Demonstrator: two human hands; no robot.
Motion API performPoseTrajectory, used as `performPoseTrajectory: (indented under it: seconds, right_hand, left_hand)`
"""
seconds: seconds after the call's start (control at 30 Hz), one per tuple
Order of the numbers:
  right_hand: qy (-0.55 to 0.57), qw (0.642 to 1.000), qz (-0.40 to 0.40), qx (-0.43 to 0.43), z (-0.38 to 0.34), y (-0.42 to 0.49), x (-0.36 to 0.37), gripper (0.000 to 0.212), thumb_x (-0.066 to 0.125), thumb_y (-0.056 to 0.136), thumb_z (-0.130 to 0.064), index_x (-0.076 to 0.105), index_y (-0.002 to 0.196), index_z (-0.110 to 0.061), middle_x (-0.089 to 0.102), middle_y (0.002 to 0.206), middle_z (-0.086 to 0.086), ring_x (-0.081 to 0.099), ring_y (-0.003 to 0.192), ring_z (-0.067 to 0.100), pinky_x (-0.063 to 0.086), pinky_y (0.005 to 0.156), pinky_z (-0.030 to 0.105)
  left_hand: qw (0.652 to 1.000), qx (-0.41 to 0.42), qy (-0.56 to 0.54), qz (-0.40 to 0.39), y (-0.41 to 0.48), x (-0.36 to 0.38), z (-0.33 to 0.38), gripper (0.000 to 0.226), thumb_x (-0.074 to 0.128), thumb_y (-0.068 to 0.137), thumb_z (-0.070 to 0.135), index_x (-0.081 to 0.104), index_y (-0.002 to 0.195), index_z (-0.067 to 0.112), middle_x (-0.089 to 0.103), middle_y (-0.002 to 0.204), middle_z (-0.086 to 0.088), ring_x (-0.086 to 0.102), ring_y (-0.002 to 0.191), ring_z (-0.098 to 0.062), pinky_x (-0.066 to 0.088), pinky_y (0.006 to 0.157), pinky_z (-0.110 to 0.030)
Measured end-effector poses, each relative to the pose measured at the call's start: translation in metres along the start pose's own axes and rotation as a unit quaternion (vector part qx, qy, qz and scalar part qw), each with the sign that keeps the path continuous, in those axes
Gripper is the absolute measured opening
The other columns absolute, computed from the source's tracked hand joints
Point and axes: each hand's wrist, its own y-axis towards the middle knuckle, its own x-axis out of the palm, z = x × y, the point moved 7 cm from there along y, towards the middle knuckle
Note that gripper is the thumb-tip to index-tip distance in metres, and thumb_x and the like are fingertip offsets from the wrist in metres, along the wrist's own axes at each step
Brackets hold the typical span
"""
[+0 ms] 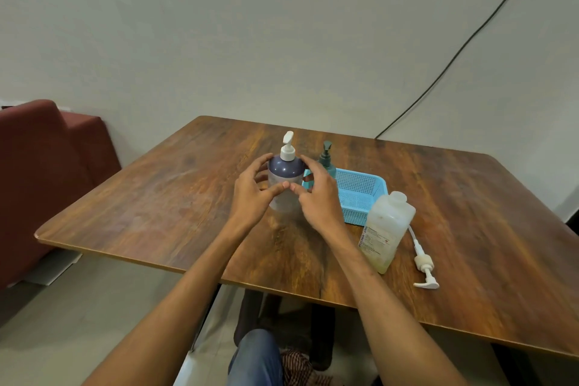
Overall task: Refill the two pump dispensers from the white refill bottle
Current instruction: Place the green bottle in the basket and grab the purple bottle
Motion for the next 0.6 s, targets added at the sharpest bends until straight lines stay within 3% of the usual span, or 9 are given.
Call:
performPoseTrajectory:
  seconds: [0.07,0.23,0.43,0.6]
  right_hand:
    - [0.003,1.0,0.002,0.017,0.005,-0.013,-0.012,0.063,0.074,0.088,-0.017,0.047,0.145,-0.02,0.051,0.146,0.0,0.044,0.135,0.017,0.041,0.112,0.039]
    - [0.009,0.998,0.018,0.052,0.028,-0.048,-0.031,0.065,0.074,0.089,-0.019,0.045,0.147,-0.027,0.048,0.148,-0.005,0.045,0.135,0.017,0.045,0.11,0.046]
    - [-0.01,0.996,0.026,0.082,0.054,-0.076,-0.036,0.064,0.074,0.089,-0.022,0.045,0.145,-0.03,0.049,0.147,-0.009,0.045,0.135,0.011,0.048,0.107,0.041]
    - [-0.003,0.995,0.028,0.093,0.061,-0.084,-0.033,0.067,0.075,0.088,-0.022,0.044,0.146,-0.033,0.046,0.149,-0.011,0.045,0.135,0.012,0.051,0.104,0.043]
  left_hand:
    - [1.0,0.002,-0.008,-0.019,-0.01,0.009,0.01,0.068,0.082,0.081,0.022,0.052,0.142,0.014,0.06,0.138,0.001,0.059,0.118,-0.011,0.051,0.093,-0.015]
    - [0.999,0.003,-0.006,-0.053,-0.04,0.033,0.017,0.065,0.082,0.081,0.021,0.053,0.139,0.016,0.06,0.138,-0.001,0.06,0.12,-0.015,0.054,0.099,-0.032]
    - [0.996,-0.022,-0.001,-0.084,-0.069,0.051,0.009,0.068,0.082,0.08,0.022,0.052,0.14,0.017,0.056,0.136,0.007,0.056,0.117,-0.005,0.053,0.102,-0.038]
    - [0.996,-0.033,-0.013,-0.088,-0.077,0.054,0.006,0.066,0.08,0.083,0.021,0.049,0.142,0.018,0.055,0.14,0.002,0.055,0.123,-0.013,0.051,0.104,-0.041]
